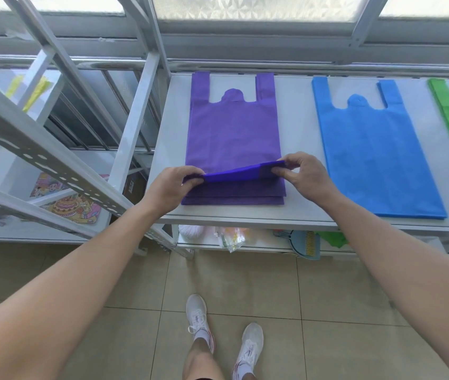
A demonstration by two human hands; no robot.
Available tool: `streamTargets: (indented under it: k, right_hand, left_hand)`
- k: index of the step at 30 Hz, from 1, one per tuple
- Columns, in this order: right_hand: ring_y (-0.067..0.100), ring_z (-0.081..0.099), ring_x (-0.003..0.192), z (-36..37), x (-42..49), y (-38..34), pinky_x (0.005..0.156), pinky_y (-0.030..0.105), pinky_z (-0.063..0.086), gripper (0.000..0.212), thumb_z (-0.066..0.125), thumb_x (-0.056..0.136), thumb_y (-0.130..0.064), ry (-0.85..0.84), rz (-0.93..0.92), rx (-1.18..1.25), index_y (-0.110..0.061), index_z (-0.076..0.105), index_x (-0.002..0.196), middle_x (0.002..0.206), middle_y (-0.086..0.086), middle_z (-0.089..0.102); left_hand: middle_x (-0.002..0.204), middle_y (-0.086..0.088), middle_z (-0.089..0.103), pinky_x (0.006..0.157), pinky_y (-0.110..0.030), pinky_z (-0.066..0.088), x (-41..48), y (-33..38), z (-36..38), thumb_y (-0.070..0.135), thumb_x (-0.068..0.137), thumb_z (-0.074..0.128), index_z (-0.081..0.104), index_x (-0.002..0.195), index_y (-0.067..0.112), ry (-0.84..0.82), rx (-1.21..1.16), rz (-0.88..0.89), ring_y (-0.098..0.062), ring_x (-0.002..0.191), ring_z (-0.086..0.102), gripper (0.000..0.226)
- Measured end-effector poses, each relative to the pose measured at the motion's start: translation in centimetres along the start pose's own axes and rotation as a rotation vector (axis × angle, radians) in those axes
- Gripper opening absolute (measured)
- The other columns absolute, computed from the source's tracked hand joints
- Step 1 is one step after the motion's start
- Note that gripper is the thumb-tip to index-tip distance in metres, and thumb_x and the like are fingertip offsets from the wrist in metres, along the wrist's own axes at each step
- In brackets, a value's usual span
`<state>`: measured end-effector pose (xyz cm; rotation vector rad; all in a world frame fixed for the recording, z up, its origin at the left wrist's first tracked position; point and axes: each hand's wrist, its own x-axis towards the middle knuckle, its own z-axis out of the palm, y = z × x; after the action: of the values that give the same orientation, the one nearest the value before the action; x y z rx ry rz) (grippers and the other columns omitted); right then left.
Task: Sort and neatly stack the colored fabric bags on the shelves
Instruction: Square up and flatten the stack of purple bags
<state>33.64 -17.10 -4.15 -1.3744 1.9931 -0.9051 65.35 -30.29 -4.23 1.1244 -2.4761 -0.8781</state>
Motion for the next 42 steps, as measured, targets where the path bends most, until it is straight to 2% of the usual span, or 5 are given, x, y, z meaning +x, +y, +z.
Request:
streamTargets:
  k: [4,12,19,31,42]
  right_hand:
    - [0.003,0.052,0.070,0.5,-0.4,0.5,0.063,0.009,0.036,0.014,0.076,0.094,-0.036,0.035,0.034,0.030,-0.032,0.069,0.082,0.076,-0.013,0.060]
    - [0.003,0.055,0.073,0.9,-0.7,0.7,0.067,0.012,0.039,0.023,0.075,0.091,-0.046,0.176,0.066,0.086,-0.024,0.074,0.095,0.083,-0.010,0.058]
    - [0.008,0.063,0.093,0.1,-2.8,1.2,0.072,0.011,0.040,0.012,0.080,0.088,-0.040,0.036,-0.033,-0.006,-0.030,0.082,0.095,0.101,-0.012,0.068]
    - [0.012,0.054,0.096,0.1,-4.3,2.7,0.087,0.022,0.045,0.016,0.077,0.092,-0.034,0.035,-0.162,-0.138,-0.032,0.083,0.107,0.099,-0.008,0.061]
    - [0.016,0.053,0.115,0.4,-5.8,3.4,0.080,0.039,0.059,0.016,0.073,0.095,-0.033,0.014,-0.307,-0.373,-0.031,0.083,0.106,0.132,-0.006,0.066]
  left_hand:
    - [0.107,0.001,0.079,0.089,-0.034,0.053,-0.2,0.0,0.4,0.019,0.098,0.071,0.079,0.114,0.015,0.015,0.027,0.012,-0.020,0.095,0.070,0.018]
    - [0.096,-0.004,0.080,0.067,-0.039,0.053,-1.2,0.8,1.0,0.026,0.103,0.063,0.077,0.115,0.020,0.155,0.252,0.102,-0.037,0.084,0.071,0.020]
    - [0.132,0.004,0.069,0.098,-0.035,0.050,-2.2,-0.1,1.4,0.045,0.097,0.067,0.078,0.119,0.026,-0.007,0.271,0.226,-0.019,0.119,0.064,0.032]
    - [0.109,0.002,0.079,0.081,-0.040,0.060,-2.5,0.2,2.0,0.019,0.095,0.074,0.081,0.101,0.014,0.157,0.355,0.340,-0.019,0.105,0.074,0.010]
    - [0.125,0.000,0.074,0.085,-0.042,0.057,-3.1,-1.0,2.9,0.020,0.095,0.074,0.082,0.107,0.018,0.128,0.399,0.398,-0.024,0.118,0.069,0.014]
